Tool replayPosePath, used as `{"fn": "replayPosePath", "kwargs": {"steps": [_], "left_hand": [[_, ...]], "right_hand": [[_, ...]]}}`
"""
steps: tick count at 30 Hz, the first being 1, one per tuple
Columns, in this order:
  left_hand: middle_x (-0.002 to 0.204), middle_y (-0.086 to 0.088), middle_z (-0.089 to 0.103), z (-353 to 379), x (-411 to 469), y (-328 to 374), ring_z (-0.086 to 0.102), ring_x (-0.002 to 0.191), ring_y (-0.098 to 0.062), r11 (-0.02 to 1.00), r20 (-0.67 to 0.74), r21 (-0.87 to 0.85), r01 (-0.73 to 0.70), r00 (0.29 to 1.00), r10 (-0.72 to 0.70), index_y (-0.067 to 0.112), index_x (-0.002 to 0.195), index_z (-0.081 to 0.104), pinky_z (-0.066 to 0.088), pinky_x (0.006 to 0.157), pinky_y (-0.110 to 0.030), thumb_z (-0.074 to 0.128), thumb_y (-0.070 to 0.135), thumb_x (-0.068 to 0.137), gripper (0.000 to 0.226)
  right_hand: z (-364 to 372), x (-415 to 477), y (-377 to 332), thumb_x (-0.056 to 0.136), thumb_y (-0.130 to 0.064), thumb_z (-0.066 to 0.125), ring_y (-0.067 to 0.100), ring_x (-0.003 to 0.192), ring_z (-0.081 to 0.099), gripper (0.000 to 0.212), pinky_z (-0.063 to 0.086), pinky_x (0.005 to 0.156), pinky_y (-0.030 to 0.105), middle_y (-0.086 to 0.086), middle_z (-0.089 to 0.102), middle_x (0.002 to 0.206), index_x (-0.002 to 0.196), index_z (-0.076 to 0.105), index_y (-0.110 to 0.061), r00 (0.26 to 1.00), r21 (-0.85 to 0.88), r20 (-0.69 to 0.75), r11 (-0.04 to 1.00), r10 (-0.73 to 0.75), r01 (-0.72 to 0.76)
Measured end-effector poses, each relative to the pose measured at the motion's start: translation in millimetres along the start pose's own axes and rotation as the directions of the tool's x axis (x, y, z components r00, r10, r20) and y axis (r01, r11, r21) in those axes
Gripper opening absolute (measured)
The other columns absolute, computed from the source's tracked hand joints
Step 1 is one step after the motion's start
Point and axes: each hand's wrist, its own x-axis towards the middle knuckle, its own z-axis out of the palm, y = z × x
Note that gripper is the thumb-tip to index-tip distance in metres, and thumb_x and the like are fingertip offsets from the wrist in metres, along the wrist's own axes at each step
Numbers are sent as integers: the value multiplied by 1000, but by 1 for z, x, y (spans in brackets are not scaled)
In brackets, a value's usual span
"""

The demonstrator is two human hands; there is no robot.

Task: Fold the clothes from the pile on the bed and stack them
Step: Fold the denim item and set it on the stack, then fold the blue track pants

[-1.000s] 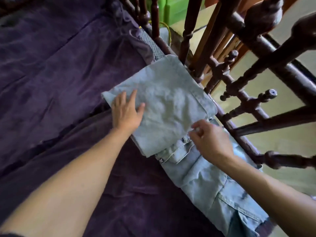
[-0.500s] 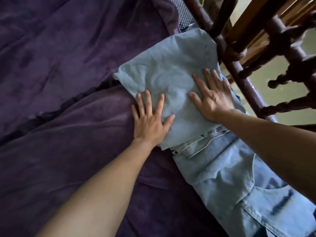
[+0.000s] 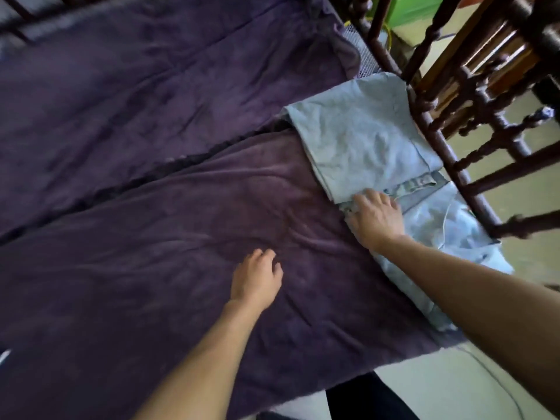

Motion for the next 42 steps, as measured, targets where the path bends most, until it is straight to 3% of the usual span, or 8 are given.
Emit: {"fn": "replayPosePath", "kwargs": {"steps": [5, 12, 17, 25, 31, 35, 38, 42], "left_hand": [[104, -4, 66, -5, -149, -98, 61, 99, -28, 980, -38, -54, 190, 981, -192, 21, 109, 62, 47, 75, -35, 51, 30, 91, 23], [102, -6, 70, -19, -345, -225, 63, 101, -29, 890, -65, -85, 448, 889, -454, 20, 103, 63, 49, 76, -35, 50, 30, 92, 20], [109, -2, 70, -42, -423, -287, 62, 106, -24, 818, -78, -175, 548, 821, -566, 22, 109, 63, 49, 82, -32, 51, 30, 92, 22], [107, -1, 70, -102, -434, -384, 62, 105, -23, 766, -149, -259, 589, 759, -634, 25, 111, 61, 48, 80, -31, 51, 36, 90, 26], [115, 1, 67, -159, -433, -504, 60, 110, -21, 725, -125, -247, 642, 721, -681, 27, 121, 58, 46, 87, -30, 50, 38, 91, 33], [123, -1, 64, -191, -440, -576, 55, 117, -22, 679, -130, -294, 673, 676, -726, 24, 127, 56, 42, 94, -30, 48, 38, 93, 37], [124, 1, 63, -206, -448, -620, 54, 119, -19, 657, -101, -311, 687, 663, -742, 24, 128, 55, 41, 96, -30, 47, 38, 94, 38], [117, -2, 64, -225, -449, -692, 57, 112, -20, 667, -69, -332, 667, 688, -722, 22, 122, 57, 46, 90, -31, 48, 33, 93, 33]], "right_hand": [[30, -120, -117, 92, -37, 50, 32, 105, 61, 32, 47, 82, 39, 10, 63, 117, 114, 57, -15, 977, 44, 104, 982, -188, 184], [35, -246, -270, 91, -32, 48, 35, 98, 63, 26, 47, 74, 36, 13, 67, 108, 110, 58, -16, 880, 30, 173, 895, -443, 445], [21, -300, -349, 93, -40, 47, 34, 98, 64, 27, 48, 76, 35, 8, 69, 107, 111, 60, -24, 805, 12, 209, 825, -555, 566], [22, -284, -465, 91, -36, 49, 31, 99, 63, 22, 48, 76, 34, 6, 68, 108, 103, 60, -22, 756, -30, 252, 776, -605, 630], [41, -254, -602, 93, -35, 48, 32, 103, 63, 29, 49, 78, 35, 8, 66, 114, 113, 60, -19, 732, -19, 322, 769, -600, 639], [48, -260, -691, 92, -40, 50, 30, 108, 61, 34, 47, 84, 33, 5, 64, 119, 122, 58, -28, 687, 30, 347, 740, -638, 672], [50, -264, -751, 91, -35, 52, 29, 109, 60, 30, 46, 84, 32, 3, 65, 119, 118, 60, -27, 663, 46, 366, 724, -653, 688], [57, -262, -824, 89, -31, 51, 28, 108, 60, 31, 46, 80, 32, 3, 65, 118, 119, 58, -29, 688, 26, 373, 749, -622, 662]]}}
